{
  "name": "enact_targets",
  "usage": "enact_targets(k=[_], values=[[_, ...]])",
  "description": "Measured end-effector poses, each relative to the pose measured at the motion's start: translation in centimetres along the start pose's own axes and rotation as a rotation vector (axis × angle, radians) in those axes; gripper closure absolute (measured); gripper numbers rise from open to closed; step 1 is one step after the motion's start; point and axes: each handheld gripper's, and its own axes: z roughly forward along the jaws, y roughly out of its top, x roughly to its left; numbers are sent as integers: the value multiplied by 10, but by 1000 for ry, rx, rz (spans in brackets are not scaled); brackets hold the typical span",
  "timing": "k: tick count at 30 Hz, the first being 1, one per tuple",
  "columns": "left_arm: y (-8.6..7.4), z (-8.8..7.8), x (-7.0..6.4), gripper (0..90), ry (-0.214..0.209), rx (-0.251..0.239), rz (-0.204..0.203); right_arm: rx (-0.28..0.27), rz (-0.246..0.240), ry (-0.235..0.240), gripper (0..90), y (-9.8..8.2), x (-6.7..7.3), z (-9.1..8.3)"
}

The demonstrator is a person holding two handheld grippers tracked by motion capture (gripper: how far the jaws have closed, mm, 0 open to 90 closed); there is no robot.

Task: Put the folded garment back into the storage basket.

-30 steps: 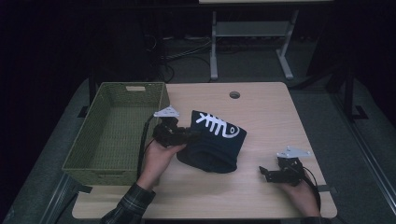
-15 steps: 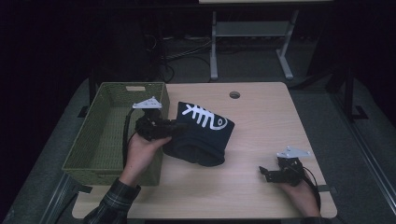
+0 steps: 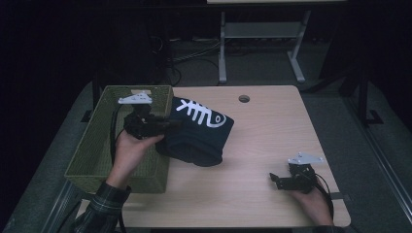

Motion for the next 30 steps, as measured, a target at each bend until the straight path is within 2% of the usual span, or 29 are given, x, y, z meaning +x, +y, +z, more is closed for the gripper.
enact_targets(k=[5, 13, 25, 30], values=[[6, -10, 4, 708, 3, -2, 3, 0, -1, 0, 121, 0, 0, 0], [14, -32, 10, 708, 40, 19, 15, -1, 0, 0, 121, 0, 0, 0], [28, -80, 27, 708, 76, 46, -9, 0, 3, -1, 121, 0, 0, 0], [31, -100, 34, 708, 94, 38, -24, -1, 4, -3, 121, 0, 0, 0]])
